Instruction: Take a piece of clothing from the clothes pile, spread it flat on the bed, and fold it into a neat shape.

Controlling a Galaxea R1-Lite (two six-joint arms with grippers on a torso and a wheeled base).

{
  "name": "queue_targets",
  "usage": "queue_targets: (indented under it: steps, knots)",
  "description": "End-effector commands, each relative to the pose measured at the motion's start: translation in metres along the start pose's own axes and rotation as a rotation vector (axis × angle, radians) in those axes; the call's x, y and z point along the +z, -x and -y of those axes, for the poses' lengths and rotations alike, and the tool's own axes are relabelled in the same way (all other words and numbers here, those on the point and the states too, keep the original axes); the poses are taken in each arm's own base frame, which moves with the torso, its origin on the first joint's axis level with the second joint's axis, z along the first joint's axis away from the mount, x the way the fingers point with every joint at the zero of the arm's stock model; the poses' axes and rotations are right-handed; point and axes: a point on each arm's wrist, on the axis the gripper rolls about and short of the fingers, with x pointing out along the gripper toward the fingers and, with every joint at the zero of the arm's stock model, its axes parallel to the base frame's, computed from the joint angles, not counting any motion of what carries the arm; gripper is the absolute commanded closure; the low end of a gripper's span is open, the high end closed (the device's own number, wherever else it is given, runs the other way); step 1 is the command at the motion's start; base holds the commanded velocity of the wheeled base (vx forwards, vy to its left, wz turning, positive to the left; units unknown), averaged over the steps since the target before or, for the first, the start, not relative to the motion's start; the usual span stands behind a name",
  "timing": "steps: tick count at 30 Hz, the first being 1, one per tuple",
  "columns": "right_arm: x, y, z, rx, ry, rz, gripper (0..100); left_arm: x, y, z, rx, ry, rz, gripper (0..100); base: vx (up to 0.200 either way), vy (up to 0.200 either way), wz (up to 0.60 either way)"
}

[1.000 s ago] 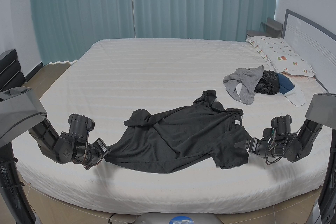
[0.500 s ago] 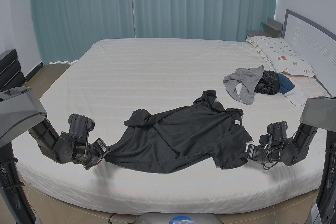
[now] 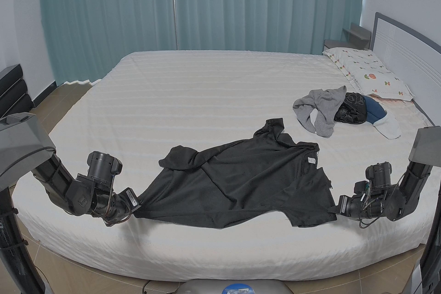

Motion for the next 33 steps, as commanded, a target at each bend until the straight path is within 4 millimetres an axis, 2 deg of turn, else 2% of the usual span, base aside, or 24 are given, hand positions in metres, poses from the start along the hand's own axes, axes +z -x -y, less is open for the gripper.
queue_targets:
  steps: [1,5,10,18,25,26,27,33]
  knots:
    - [-0.008,0.036,0.015,-0.03,-0.001,0.025,100,-0.002,0.007,-0.002,0.02,-0.025,-0.014,100,0.0,0.0,0.0]
    - [-0.017,0.058,0.016,-0.01,0.008,0.026,100,-0.006,0.016,-0.006,0.063,-0.089,-0.058,100,0.0,0.0,0.0]
    - [-0.033,0.069,0.018,-0.026,0.026,-0.01,100,-0.014,0.025,-0.011,0.123,-0.139,-0.134,100,0.0,0.0,0.0]
    - [-0.058,0.076,0.02,-0.046,0.075,-0.095,100,-0.023,0.026,-0.016,0.18,-0.194,-0.211,100,0.0,0.0,0.0]
    - [-0.067,0.065,0.025,-0.053,0.071,-0.167,100,-0.026,0.024,-0.015,0.184,-0.206,-0.226,100,0.0,0.0,0.0]
    - [-0.067,0.065,0.025,-0.055,0.071,-0.166,0,-0.027,0.024,-0.015,0.184,-0.209,-0.228,100,0.0,0.0,0.0]
    - [-0.066,0.064,0.025,-0.054,0.073,-0.165,0,-0.028,0.024,-0.014,0.183,-0.21,-0.233,0,0.0,0.0,0.0]
    - [-0.054,0.065,0.022,-0.034,0.083,-0.106,0,-0.025,0.023,-0.01,0.164,-0.203,-0.221,0,0.0,0.0,0.0]
